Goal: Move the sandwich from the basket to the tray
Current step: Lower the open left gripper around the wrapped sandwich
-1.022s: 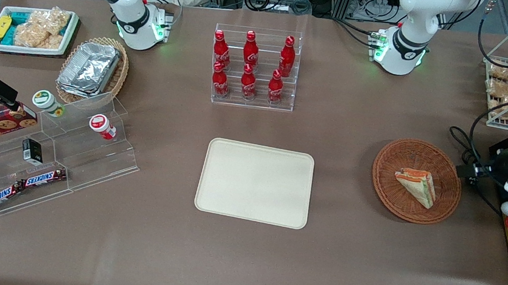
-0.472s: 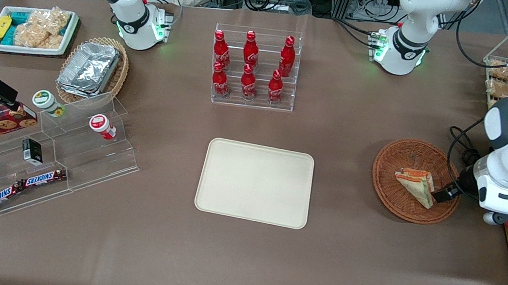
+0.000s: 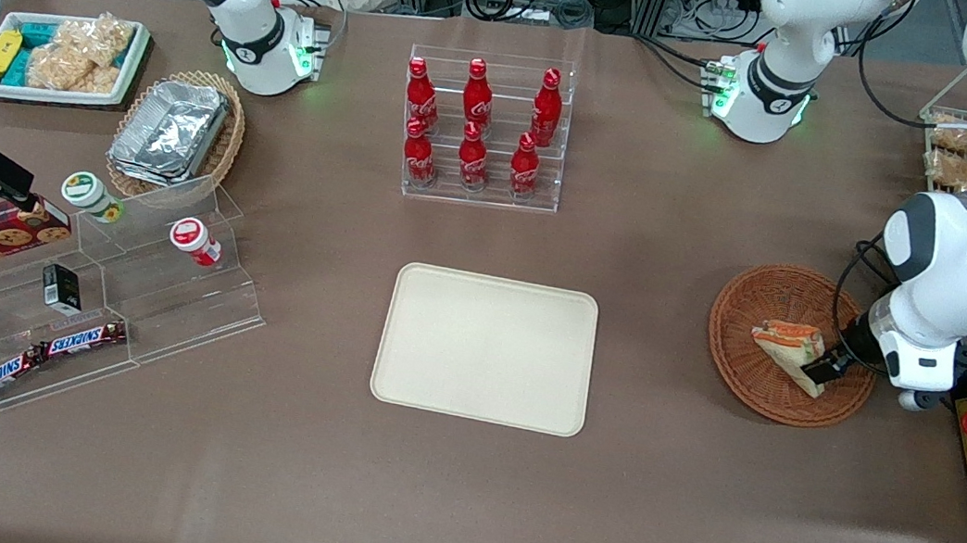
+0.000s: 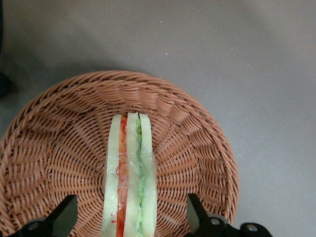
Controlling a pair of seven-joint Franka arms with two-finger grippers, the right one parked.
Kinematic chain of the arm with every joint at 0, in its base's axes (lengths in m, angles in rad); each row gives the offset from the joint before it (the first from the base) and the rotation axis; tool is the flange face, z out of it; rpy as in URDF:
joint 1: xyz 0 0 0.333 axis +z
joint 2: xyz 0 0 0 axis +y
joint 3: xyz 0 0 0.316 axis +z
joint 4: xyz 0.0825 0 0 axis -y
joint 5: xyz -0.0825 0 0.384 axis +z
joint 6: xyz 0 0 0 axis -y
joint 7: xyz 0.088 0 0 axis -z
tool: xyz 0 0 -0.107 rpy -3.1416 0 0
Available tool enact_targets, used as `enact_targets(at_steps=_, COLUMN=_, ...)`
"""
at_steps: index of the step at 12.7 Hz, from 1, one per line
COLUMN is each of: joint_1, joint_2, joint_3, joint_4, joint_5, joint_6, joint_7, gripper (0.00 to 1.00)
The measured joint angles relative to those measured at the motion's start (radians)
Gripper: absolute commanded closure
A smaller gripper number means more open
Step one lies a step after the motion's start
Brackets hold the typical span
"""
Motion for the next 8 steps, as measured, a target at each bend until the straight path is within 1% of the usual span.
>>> enact_targets(at_steps=8, joint_1=0.0, joint_2=0.03, joint_3=0.0, joint_4=-0.022, joint_5=0.0, joint_6=0.0, joint_7=-0.035, gripper=0.01)
